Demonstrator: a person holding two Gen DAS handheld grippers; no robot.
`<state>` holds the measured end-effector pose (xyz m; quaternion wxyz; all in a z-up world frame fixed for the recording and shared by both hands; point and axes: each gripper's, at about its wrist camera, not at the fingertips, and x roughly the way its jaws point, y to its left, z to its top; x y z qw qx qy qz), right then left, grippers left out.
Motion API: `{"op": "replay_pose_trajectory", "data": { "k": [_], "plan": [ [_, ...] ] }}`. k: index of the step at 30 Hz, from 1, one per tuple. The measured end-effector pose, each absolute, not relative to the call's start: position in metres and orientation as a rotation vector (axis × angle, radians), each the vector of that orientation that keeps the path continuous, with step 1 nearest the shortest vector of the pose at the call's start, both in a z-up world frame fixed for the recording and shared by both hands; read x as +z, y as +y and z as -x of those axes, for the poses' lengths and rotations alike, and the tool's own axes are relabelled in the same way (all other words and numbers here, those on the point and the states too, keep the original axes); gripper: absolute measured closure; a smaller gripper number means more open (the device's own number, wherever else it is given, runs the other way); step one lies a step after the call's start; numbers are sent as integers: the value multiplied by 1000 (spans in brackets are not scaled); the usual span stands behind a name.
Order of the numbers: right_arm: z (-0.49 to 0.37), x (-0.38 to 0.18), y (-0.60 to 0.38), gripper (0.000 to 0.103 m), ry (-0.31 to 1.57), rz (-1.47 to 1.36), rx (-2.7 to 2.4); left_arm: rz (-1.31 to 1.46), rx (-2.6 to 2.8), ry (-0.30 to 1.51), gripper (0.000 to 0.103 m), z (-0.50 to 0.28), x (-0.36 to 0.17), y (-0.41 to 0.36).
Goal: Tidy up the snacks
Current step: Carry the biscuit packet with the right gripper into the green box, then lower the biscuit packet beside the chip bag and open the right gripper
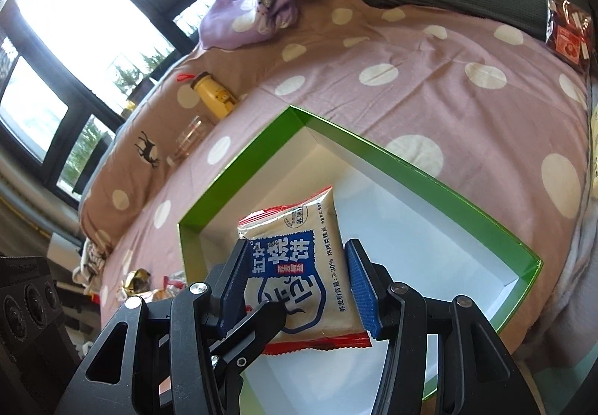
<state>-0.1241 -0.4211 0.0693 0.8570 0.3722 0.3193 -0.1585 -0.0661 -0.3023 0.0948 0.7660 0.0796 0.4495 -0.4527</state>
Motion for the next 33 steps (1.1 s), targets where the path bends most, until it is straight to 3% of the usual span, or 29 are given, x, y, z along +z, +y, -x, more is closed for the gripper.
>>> {"op": "replay_pose_trajectory", "data": {
  "k": [33],
  "plan": [
    [115, 50, -430, 48, 761, -814, -372, -183, -949, 1143, 80, 53, 70, -318]
  ]
}}
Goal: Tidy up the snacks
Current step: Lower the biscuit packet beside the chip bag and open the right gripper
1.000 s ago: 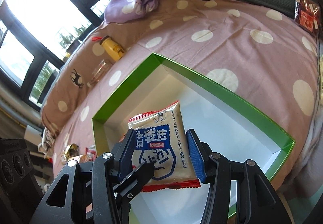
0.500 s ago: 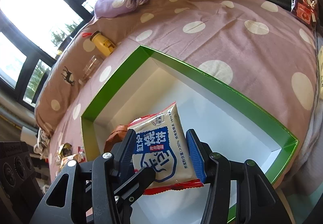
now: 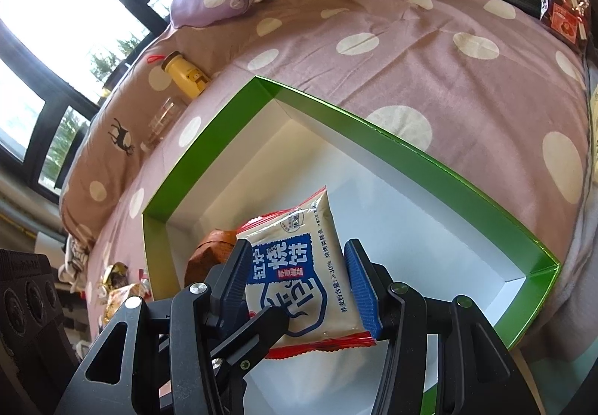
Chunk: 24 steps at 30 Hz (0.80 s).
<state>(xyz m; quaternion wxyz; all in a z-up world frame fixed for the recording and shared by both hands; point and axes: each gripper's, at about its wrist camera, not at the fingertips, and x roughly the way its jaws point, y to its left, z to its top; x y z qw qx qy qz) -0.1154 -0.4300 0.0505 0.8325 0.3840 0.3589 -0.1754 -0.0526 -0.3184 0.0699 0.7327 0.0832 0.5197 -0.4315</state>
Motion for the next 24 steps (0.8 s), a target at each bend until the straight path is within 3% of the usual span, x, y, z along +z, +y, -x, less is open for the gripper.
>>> {"op": "replay_pose_trajectory", "data": {
  "k": [18, 21, 24],
  "plan": [
    [114, 48, -432, 48, 755, -822, -394, -159, -912, 1141, 76, 47, 75, -313],
    [115, 52, -430, 47, 749, -801, -427, -131, -910, 1104, 69, 47, 85, -298],
    [115, 57, -426, 41, 731, -783, -439, -89, -898, 1054, 51, 46, 98, -274]
  ]
}}
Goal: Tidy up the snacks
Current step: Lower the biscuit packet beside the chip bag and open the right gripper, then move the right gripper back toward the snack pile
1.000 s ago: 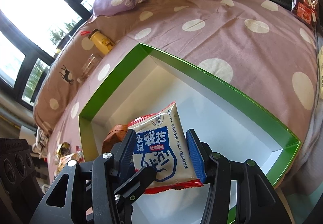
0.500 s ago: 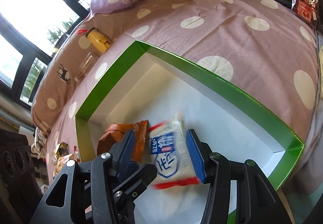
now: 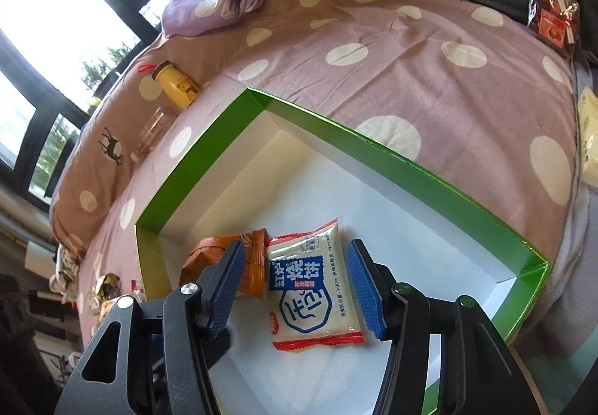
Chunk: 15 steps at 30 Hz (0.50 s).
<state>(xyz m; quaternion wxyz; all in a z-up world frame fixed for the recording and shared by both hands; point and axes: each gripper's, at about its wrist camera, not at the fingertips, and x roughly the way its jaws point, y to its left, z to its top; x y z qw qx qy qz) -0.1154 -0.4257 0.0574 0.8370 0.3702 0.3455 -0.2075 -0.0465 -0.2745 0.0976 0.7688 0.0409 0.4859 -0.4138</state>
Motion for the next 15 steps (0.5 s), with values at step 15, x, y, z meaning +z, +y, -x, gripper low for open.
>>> {"op": "replay_pose_trajectory", "data": {
  "k": [15],
  "plan": [
    [91, 99, -349, 19, 639, -580, -303, 72, -538, 851, 13, 35, 126, -91]
  ]
}}
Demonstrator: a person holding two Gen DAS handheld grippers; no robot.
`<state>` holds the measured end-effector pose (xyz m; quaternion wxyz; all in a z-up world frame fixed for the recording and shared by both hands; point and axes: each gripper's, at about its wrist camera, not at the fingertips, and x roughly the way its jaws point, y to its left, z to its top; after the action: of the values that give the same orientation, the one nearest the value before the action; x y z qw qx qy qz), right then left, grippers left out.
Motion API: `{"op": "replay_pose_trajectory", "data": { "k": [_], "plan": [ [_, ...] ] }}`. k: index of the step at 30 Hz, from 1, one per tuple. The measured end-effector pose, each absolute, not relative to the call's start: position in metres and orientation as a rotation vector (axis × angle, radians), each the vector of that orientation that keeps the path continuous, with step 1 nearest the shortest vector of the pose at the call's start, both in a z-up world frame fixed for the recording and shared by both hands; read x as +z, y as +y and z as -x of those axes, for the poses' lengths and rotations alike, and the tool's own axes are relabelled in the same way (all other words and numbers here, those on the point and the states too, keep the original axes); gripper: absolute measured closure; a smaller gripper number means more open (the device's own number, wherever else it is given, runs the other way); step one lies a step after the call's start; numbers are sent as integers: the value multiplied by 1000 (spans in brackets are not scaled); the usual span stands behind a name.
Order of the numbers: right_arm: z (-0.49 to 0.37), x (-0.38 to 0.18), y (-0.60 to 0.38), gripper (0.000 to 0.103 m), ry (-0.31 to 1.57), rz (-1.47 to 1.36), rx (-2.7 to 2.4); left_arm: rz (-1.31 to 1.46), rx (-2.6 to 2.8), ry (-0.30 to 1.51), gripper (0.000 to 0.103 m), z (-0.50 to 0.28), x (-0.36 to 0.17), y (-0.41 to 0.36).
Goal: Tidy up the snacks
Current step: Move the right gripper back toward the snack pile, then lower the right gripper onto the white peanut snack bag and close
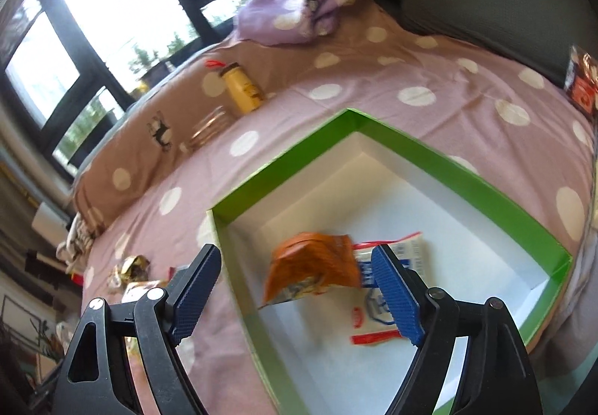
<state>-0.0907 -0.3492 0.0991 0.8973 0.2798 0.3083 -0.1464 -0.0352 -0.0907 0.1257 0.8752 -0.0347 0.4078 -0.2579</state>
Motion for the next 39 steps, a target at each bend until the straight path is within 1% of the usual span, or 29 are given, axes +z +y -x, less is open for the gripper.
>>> {"op": "replay_pose_trajectory", "data": {
  "k": [1, 3, 4, 10, 14, 16, 18, 22, 28, 30, 34, 37, 39],
  "plan": [
    [87, 101, -340, 16, 637, -561, -285, 86, -505, 841, 12, 36, 125, -77],
    [80, 104, -323, 10, 636, -517, -258, 120, -413, 827, 4, 39, 117, -48],
    [77, 104, -316, 10, 639, -497, -251, 136, -381, 818, 1, 39, 112, -38],
    [62, 101, -268, 10, 659, -350, -202, 223, -271, 836, 1, 28, 89, 16],
    [62, 106, -239, 10, 581, -245, -181, 271, -200, 820, 1, 25, 86, 45],
    [59, 108, -228, 10, 579, -248, -133, 261, -137, 803, 1, 25, 87, 57],
    [49, 108, -221, 10, 622, -270, -62, 274, -104, 794, 1, 25, 88, 68],
    [0, 110, -191, 9, 762, -300, 85, 372, -104, 810, 1, 19, 83, 93],
    [-94, 108, -126, 9, 973, -189, 139, 441, -54, 843, 1, 10, 77, 115],
    [-120, 105, -104, 9, 1010, -183, 147, 479, -59, 846, 1, 7, 75, 122],
    [-168, 98, -60, 9, 1002, -130, 197, 521, -49, 851, 1, 5, 73, 130],
    [-201, 77, -48, 9, 1069, -160, 183, 516, -42, 859, 1, 3, 72, 133],
    [-216, 60, -39, 10, 1110, -109, 133, 528, -46, 862, 1, 2, 71, 136]
  ]
}}
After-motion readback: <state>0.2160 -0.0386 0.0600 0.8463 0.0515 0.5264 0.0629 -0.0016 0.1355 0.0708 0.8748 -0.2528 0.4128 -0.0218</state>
